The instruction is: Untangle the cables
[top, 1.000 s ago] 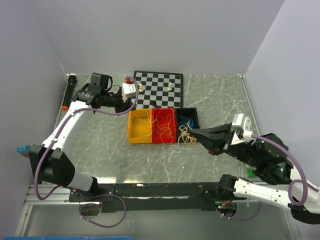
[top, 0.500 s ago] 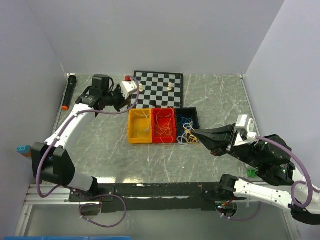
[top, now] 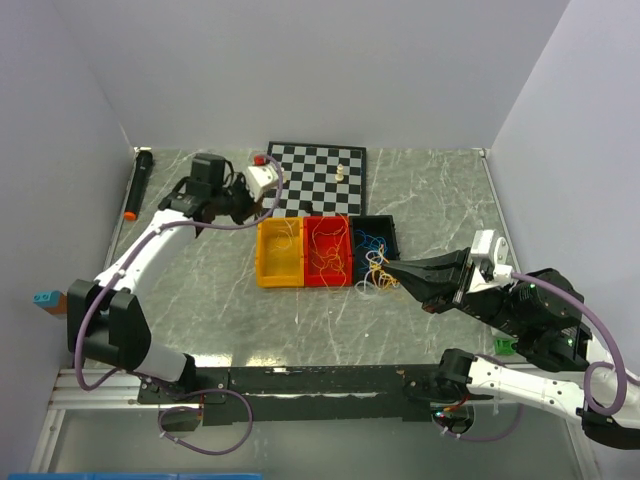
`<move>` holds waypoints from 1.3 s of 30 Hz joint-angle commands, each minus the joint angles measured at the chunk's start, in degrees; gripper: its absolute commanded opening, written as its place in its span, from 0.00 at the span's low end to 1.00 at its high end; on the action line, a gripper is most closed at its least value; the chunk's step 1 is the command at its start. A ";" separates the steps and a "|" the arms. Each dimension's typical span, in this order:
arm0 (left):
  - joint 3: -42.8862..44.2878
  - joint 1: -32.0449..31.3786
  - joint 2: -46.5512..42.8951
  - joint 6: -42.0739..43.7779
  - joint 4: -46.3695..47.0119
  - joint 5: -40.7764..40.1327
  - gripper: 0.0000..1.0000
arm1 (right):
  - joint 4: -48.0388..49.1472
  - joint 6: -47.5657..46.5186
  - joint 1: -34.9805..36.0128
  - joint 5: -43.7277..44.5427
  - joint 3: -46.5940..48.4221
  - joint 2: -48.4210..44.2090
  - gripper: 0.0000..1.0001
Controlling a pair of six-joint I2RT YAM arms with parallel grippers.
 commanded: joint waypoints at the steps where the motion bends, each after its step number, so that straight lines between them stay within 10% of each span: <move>1: -3.34 -3.36 3.21 3.47 -5.89 -1.00 0.02 | 0.57 -0.01 -0.09 -0.34 2.78 0.85 0.00; 12: -11.35 -8.37 8.31 -2.50 6.49 -7.34 0.12 | 0.66 0.78 -0.18 -0.95 3.13 1.20 0.00; 19: -8.72 -8.47 8.94 -6.10 5.36 -4.63 0.59 | 0.84 1.75 -0.18 -2.45 3.57 2.43 0.00; 22: -8.10 -8.29 4.73 -6.11 3.35 -0.67 0.97 | 1.28 2.10 -0.18 -3.06 3.31 2.69 0.00; 39: 5.69 -9.52 -3.20 12.05 -26.77 46.50 0.97 | 5.84 2.89 -0.27 -6.23 4.01 7.44 0.00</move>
